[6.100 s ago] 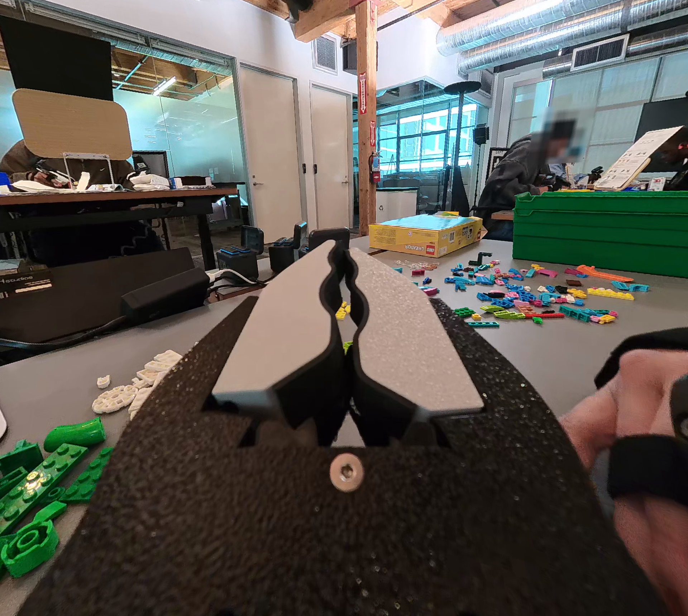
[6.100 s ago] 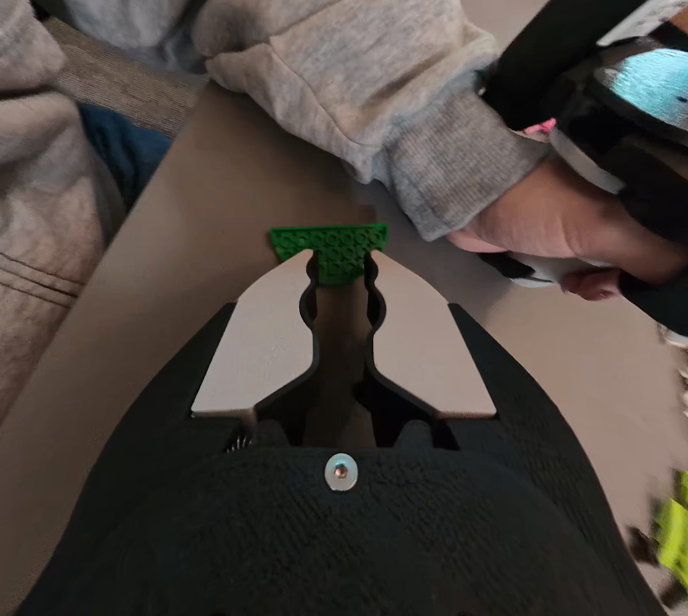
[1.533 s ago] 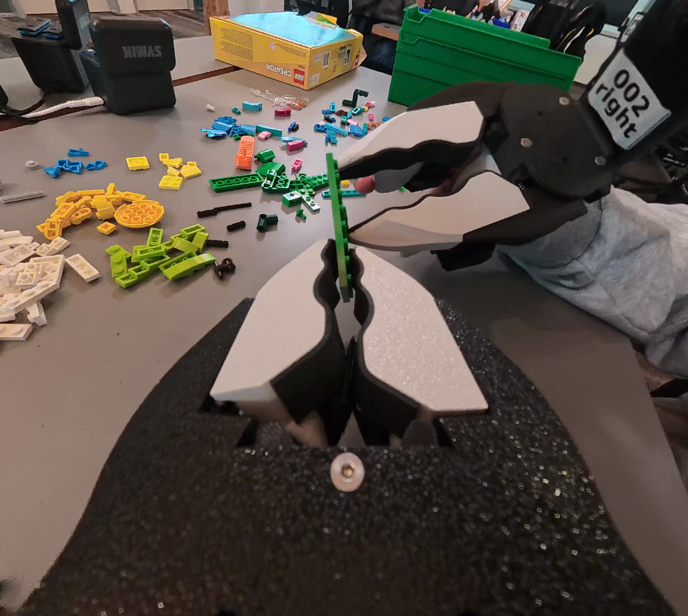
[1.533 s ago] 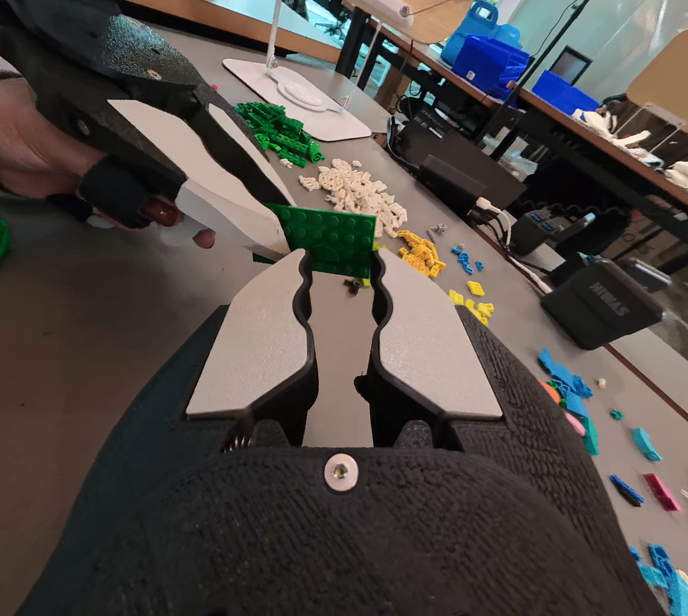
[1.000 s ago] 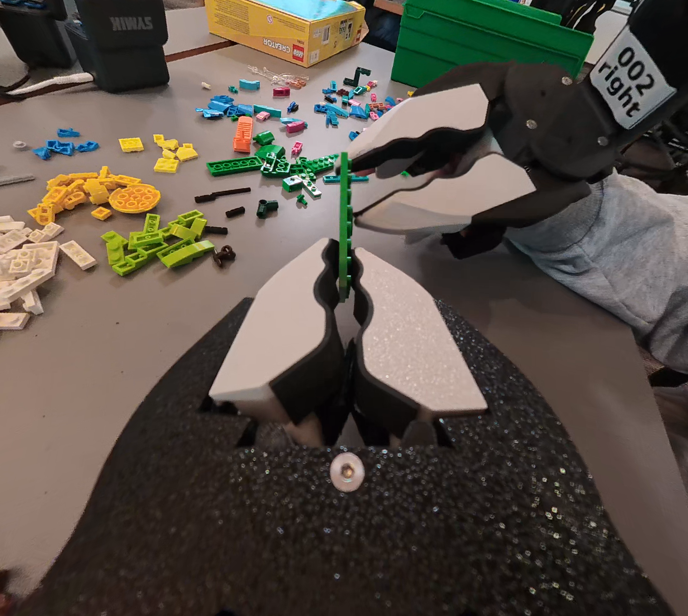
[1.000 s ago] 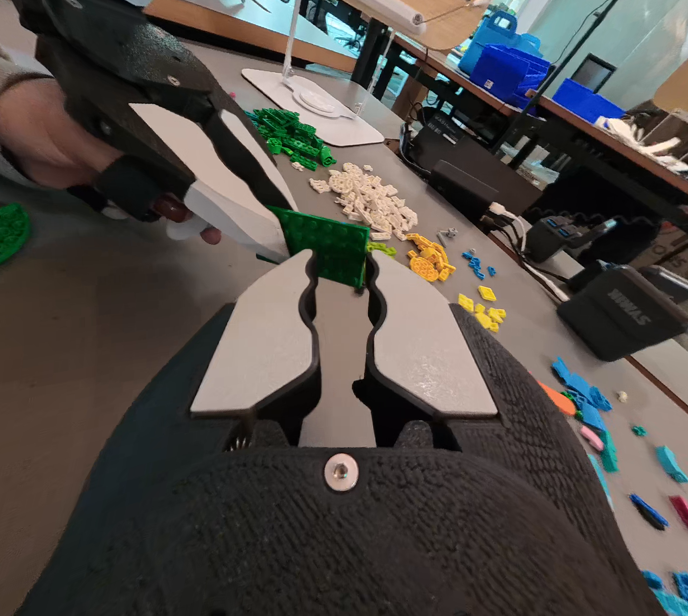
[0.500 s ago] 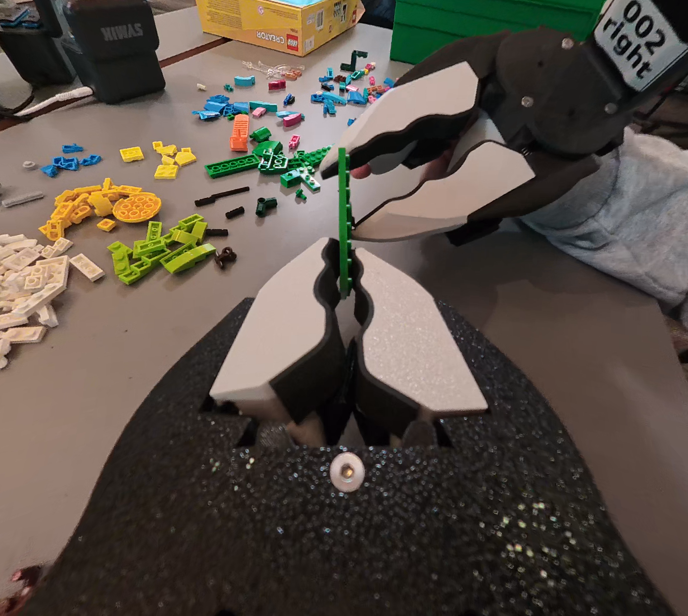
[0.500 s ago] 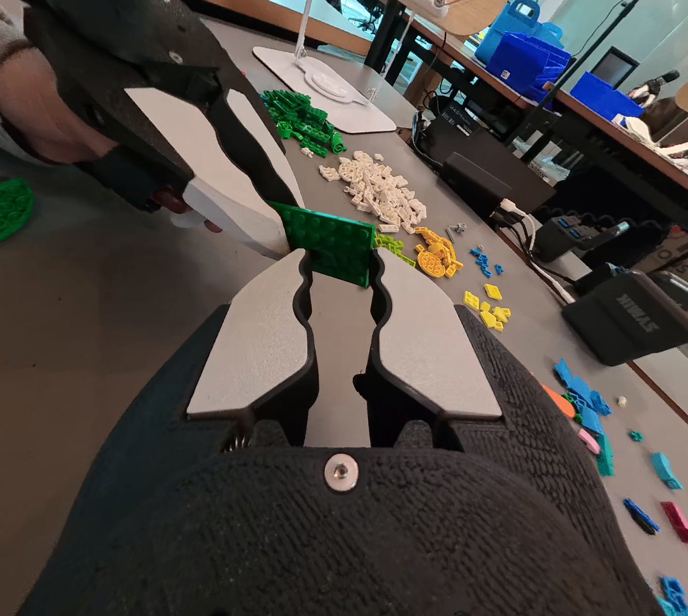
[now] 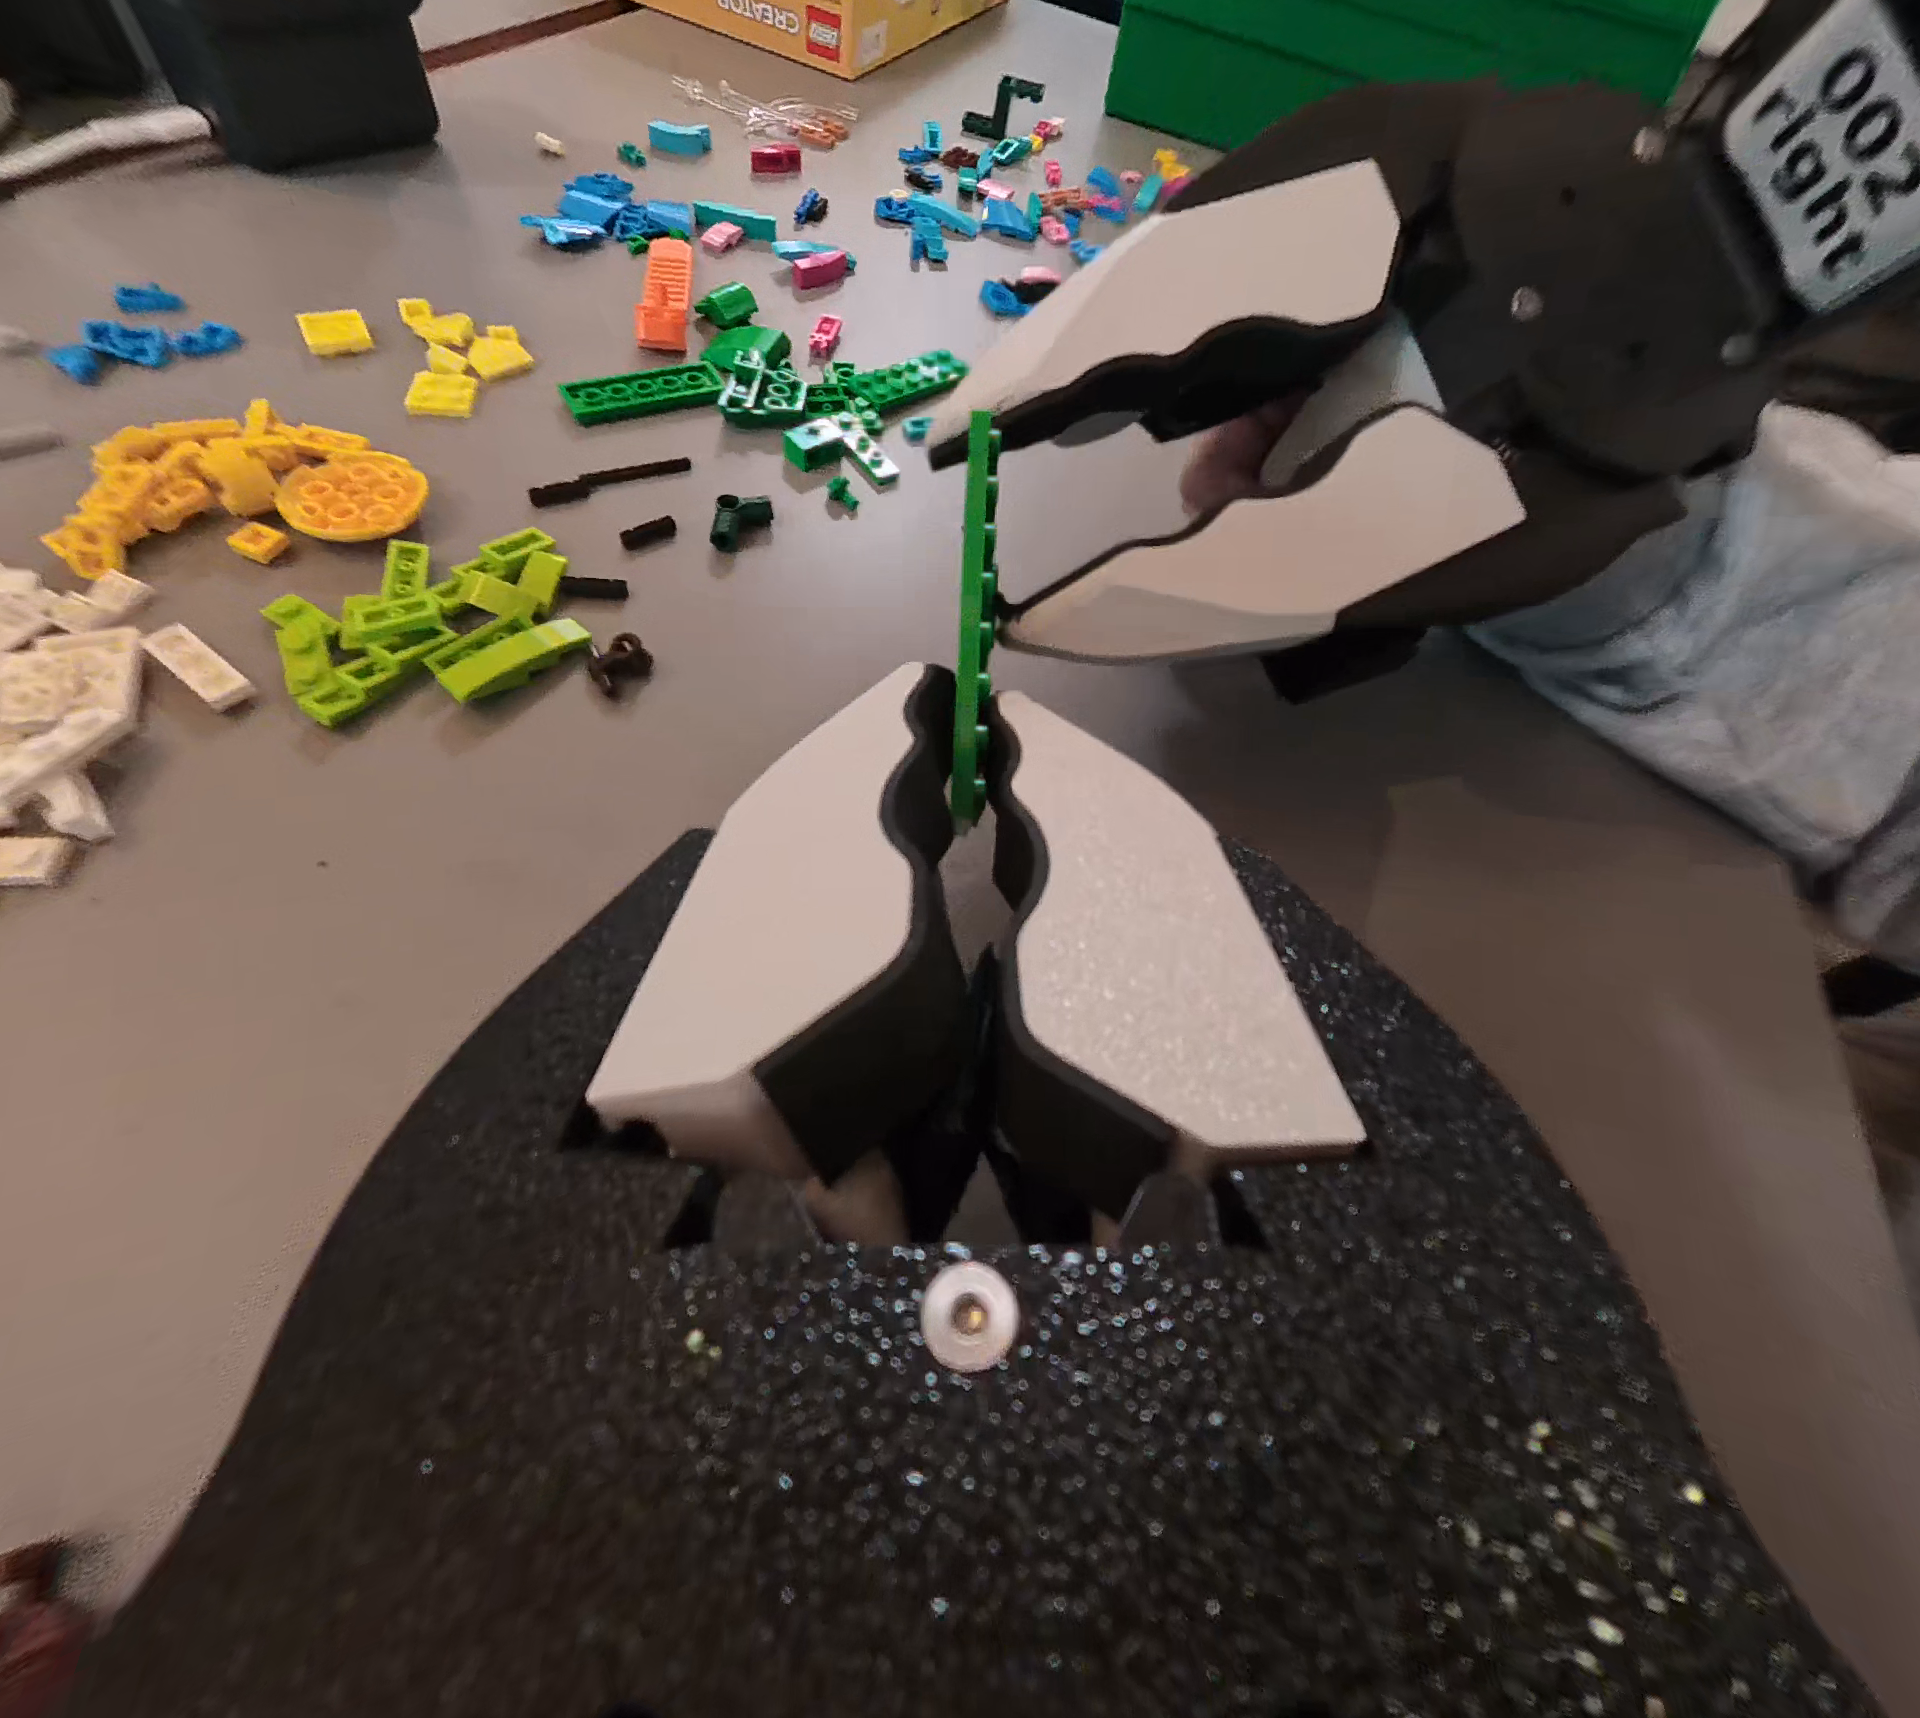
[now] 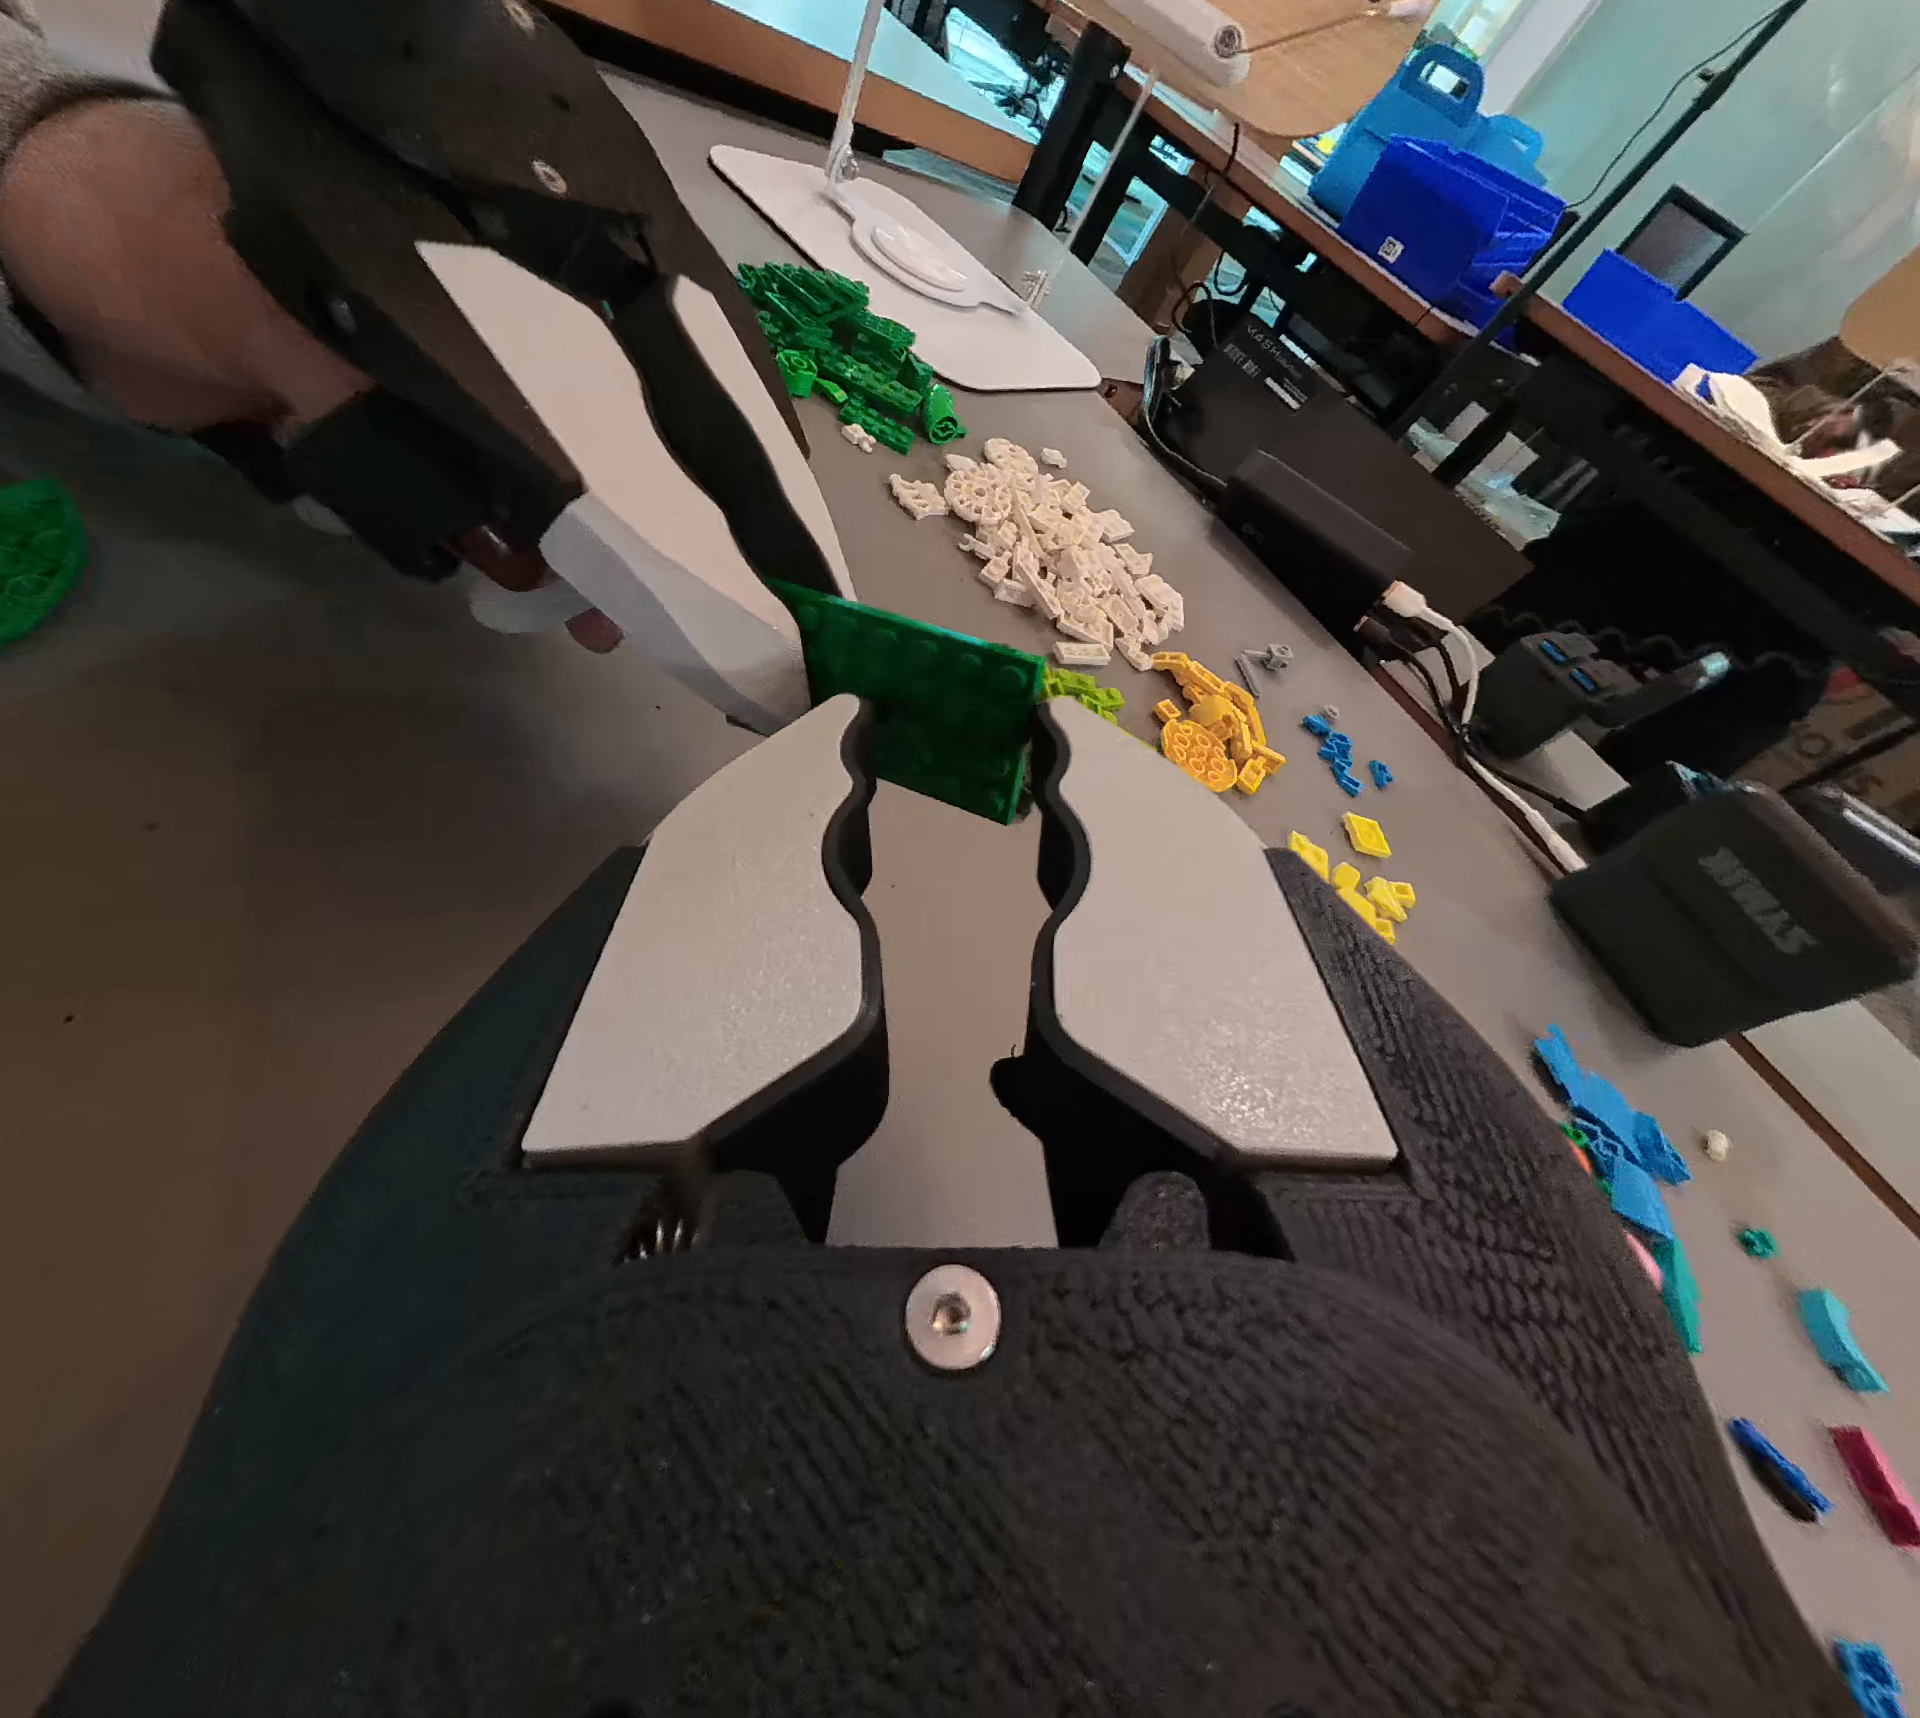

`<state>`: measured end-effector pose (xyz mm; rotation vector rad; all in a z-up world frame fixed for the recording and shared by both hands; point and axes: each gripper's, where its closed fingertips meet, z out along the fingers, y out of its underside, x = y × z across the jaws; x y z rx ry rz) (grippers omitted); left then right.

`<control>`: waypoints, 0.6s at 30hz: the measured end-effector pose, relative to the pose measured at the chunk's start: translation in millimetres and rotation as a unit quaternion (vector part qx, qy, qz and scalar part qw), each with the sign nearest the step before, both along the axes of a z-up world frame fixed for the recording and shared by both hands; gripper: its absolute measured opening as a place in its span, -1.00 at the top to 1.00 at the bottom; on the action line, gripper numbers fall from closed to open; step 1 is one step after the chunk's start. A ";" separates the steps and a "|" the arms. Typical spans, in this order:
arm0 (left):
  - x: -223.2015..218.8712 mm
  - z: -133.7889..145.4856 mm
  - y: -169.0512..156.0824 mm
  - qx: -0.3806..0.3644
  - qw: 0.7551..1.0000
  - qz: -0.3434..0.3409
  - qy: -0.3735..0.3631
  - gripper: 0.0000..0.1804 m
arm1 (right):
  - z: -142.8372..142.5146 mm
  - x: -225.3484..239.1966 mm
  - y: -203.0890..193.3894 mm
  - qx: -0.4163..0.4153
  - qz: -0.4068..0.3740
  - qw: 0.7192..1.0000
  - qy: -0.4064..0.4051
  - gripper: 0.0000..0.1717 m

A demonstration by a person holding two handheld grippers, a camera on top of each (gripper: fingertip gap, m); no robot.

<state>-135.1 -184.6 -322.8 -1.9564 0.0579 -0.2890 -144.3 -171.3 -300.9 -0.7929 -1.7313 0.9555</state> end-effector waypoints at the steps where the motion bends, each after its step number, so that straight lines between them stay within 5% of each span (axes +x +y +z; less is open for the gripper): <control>1: 1.1 1.1 0.1 0.002 1.000 -0.004 -0.024 0.96 | 0.4 -0.3 -0.6 0.004 0.000 1.000 0.004 0.66; 9: 4.1 0.0 -0.4 -0.010 0.993 -0.007 -0.118 0.96 | -1.2 1.0 -1.7 0.082 -0.014 0.996 0.022 0.63; 18: -0.9 -3.0 -0.2 -0.018 0.997 0.004 -0.072 0.96 | -5.7 -4.2 0.4 0.039 -0.048 0.998 -0.022 0.64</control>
